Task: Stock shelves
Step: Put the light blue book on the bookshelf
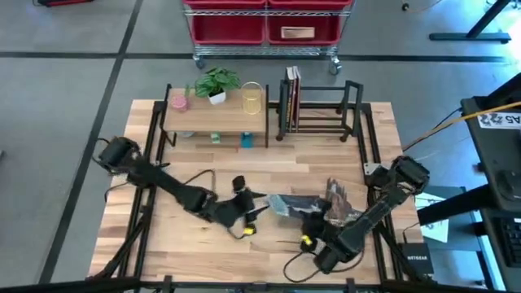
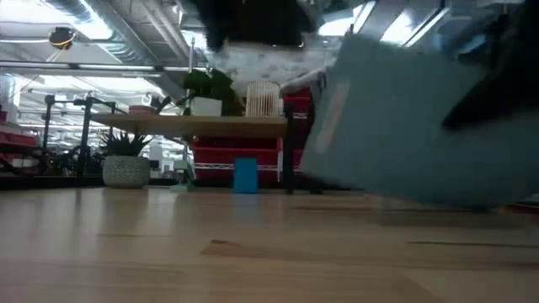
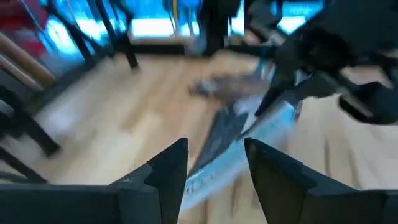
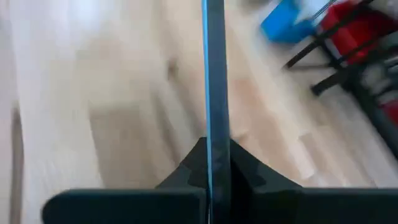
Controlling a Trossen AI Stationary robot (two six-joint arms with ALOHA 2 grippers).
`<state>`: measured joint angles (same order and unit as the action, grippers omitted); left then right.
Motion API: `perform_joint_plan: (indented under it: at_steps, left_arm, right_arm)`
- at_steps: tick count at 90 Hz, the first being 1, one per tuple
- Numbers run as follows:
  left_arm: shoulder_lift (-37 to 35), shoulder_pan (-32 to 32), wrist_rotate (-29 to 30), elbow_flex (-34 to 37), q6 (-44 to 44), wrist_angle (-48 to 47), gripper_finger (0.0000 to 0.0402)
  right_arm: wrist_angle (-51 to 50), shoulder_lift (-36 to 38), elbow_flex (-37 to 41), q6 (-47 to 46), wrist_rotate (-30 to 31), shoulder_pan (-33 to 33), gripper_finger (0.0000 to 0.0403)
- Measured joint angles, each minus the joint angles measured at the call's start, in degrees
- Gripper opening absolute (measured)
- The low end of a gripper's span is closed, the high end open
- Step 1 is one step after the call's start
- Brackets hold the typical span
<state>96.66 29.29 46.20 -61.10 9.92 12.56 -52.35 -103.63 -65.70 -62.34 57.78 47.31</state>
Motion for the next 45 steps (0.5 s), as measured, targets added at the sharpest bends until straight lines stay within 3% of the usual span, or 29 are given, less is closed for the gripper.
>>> perform_joint_plan:
  at_steps: [24,45]
  left_arm:
    - [-2.2,7.6,7.6,0.0,-2.5,-0.6,0.0152]
    - [-1.9,7.4,9.9,0.0,-2.4,-2.6,0.0152]
  right_arm:
    - [-15.8,14.8,-0.1,-15.0,28.7,-5.9,0.0001]
    - [-25.9,28.9,-0.1,-22.7,29.2,-21.3,0.0]
